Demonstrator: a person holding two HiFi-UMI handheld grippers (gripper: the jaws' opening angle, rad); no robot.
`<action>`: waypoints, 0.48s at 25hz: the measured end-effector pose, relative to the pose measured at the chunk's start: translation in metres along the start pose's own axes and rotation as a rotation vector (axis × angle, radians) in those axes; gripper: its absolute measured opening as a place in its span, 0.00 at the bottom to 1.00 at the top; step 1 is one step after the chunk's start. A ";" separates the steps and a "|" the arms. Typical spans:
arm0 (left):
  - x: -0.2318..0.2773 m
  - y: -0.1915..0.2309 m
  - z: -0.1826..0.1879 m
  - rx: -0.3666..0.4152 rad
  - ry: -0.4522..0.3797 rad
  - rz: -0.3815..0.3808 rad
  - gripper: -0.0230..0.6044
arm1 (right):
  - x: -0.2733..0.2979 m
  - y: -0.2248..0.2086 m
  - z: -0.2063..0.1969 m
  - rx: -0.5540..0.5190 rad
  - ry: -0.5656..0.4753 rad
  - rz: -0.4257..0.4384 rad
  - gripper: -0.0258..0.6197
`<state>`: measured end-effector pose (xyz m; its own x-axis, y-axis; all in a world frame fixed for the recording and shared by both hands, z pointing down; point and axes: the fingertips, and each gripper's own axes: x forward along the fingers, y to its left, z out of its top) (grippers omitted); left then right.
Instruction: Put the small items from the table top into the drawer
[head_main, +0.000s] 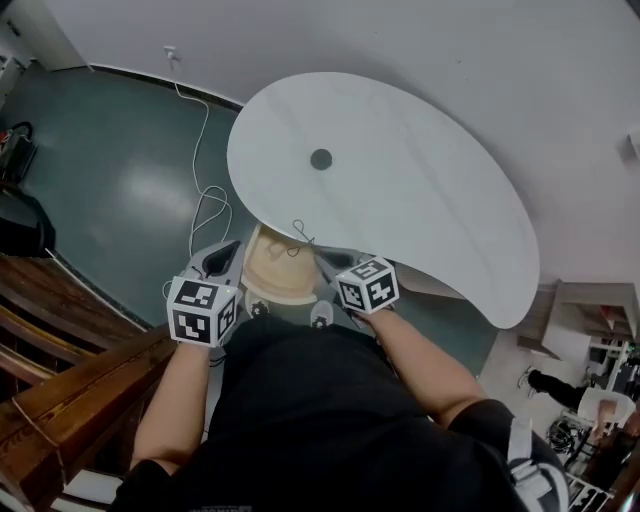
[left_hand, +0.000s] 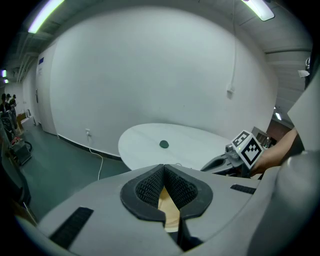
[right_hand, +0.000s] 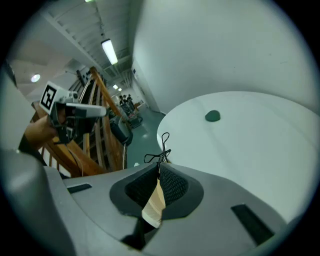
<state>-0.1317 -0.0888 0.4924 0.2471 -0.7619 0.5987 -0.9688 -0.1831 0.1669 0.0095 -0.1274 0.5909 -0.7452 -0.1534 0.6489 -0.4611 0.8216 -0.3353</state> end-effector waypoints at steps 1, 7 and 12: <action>-0.004 0.003 -0.003 -0.002 0.001 0.009 0.06 | 0.008 0.007 -0.010 -0.046 0.040 0.015 0.07; -0.021 0.017 -0.022 -0.030 0.019 0.051 0.06 | 0.048 0.026 -0.063 -0.271 0.257 0.063 0.07; -0.029 0.021 -0.030 -0.039 0.028 0.066 0.06 | 0.082 0.015 -0.099 -0.410 0.410 0.052 0.07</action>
<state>-0.1590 -0.0519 0.5021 0.1833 -0.7540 0.6308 -0.9818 -0.1080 0.1563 -0.0107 -0.0737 0.7070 -0.4765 0.0512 0.8777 -0.1436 0.9804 -0.1352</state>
